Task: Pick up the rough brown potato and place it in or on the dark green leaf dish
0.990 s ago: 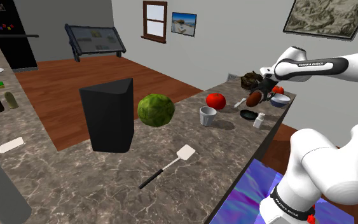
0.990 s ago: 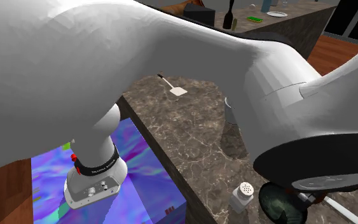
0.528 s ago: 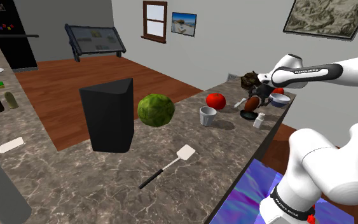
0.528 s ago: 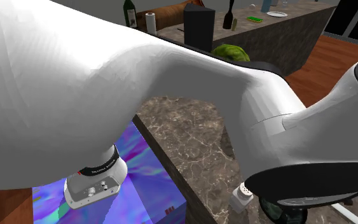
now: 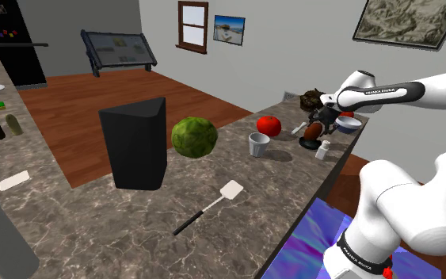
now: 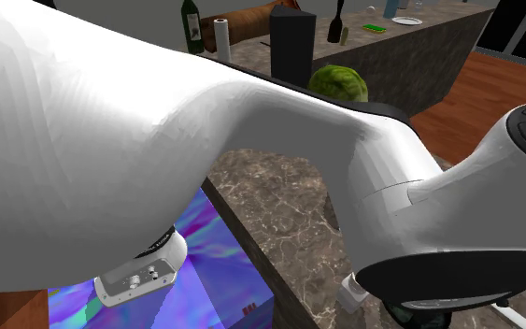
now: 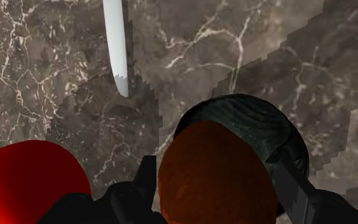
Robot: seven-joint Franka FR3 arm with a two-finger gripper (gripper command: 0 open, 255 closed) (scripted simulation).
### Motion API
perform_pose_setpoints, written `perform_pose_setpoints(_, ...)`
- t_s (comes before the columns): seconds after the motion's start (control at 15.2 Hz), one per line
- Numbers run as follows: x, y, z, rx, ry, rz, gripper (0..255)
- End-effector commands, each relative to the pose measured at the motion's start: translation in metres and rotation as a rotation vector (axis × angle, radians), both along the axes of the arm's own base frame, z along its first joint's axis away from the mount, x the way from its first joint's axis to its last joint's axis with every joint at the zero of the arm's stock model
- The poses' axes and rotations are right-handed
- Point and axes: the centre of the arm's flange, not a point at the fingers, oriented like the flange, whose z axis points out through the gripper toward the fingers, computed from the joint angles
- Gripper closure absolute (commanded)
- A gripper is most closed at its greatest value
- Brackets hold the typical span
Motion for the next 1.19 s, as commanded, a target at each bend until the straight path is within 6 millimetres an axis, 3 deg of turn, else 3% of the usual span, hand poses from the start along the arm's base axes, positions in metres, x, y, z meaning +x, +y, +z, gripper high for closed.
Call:
perform_pose_setpoints(0.0, 0.000, 0.000, 0.000, 0.000, 0.000, 0.000, 255)
perform_pose_setpoints(0.07, 0.000, 0.000, 0.000, 0.000, 0.000, 0.000, 0)
perform_pose_setpoints(0.4, 0.000, 0.000, 0.000, 0.000, 0.000, 0.000, 0)
perform_pose_setpoints(0.66, -0.016, 0.002, 0.047, 0.000, 0.000, 0.000, 0)
perform_pose_setpoints(1.12, -0.016, 0.002, 0.047, 0.000, 0.000, 0.000, 0)
